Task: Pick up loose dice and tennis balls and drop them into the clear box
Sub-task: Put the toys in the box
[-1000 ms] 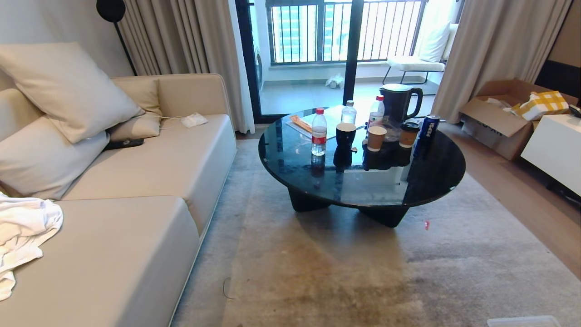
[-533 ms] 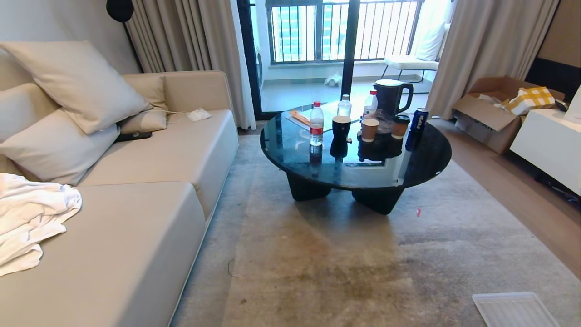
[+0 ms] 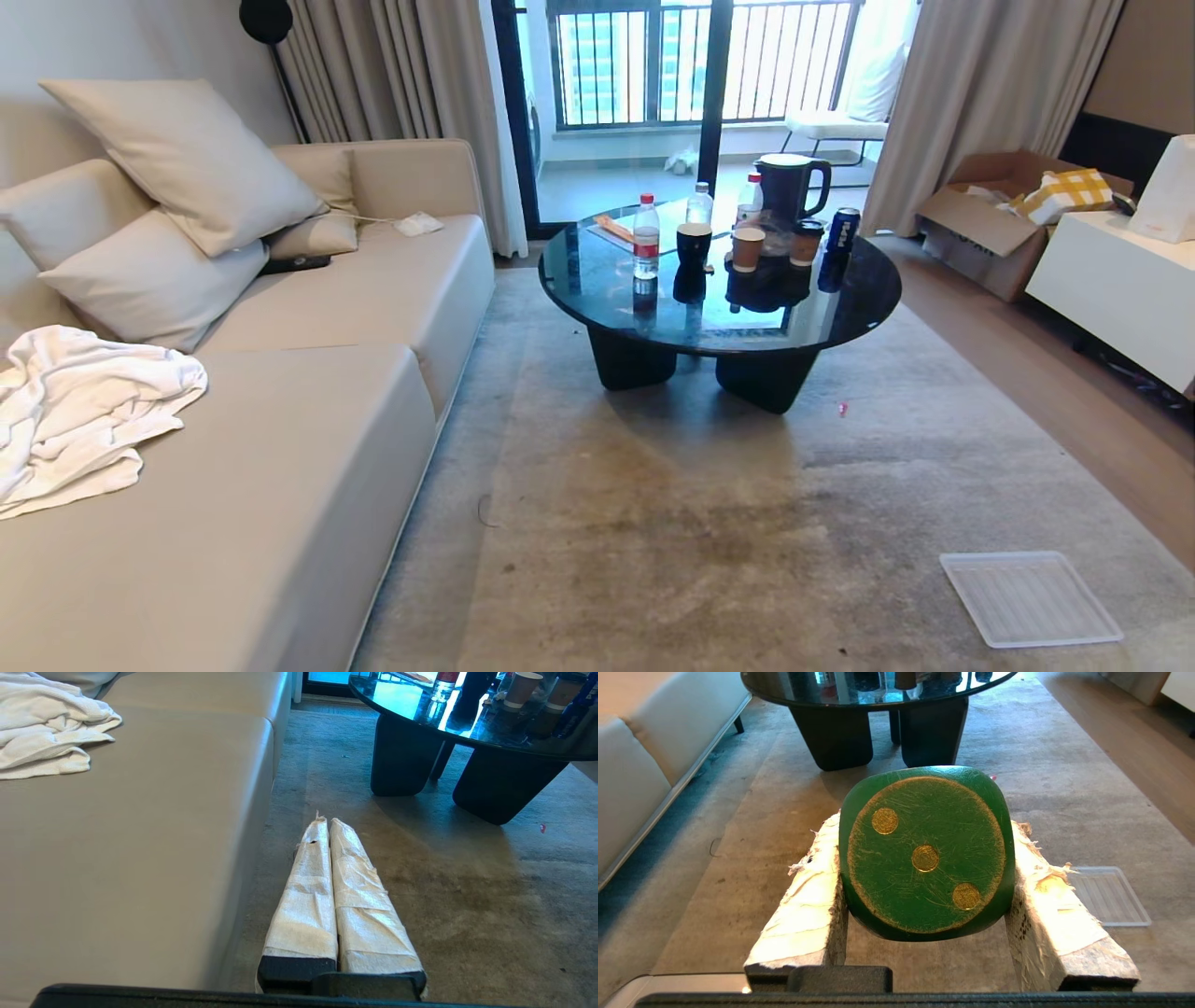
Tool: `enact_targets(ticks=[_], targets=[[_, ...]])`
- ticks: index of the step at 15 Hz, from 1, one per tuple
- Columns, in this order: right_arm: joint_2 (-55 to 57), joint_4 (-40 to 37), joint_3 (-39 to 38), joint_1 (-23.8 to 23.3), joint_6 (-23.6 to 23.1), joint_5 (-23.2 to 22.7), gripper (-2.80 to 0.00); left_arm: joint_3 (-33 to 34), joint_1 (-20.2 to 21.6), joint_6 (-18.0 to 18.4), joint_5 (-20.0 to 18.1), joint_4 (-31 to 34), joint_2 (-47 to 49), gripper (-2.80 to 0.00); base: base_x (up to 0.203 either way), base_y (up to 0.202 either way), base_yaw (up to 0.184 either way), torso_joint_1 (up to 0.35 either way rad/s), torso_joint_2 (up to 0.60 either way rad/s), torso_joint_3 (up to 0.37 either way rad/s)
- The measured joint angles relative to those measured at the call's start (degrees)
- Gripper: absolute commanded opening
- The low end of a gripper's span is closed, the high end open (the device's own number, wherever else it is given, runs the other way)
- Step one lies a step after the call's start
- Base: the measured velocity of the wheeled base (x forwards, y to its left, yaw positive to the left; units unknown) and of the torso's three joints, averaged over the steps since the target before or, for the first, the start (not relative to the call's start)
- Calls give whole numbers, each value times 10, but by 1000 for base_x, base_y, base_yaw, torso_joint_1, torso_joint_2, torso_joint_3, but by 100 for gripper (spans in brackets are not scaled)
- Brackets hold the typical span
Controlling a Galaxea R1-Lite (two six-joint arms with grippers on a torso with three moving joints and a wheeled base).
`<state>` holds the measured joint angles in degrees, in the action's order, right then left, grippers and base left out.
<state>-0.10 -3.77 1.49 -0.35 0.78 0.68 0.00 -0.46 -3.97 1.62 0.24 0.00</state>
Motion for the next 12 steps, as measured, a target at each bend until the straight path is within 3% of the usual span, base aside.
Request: enact_targets(ticks=[2, 12], targets=[[0, 0, 0, 0, 0, 0, -280, 0, 0, 4, -2, 1, 0, -280, -142, 0, -1, 3, 1, 2], [0, 0, 0, 0, -1, -1, -280, 0, 0, 4, -2, 1, 0, -280, 0, 0, 0, 0, 0, 0]])
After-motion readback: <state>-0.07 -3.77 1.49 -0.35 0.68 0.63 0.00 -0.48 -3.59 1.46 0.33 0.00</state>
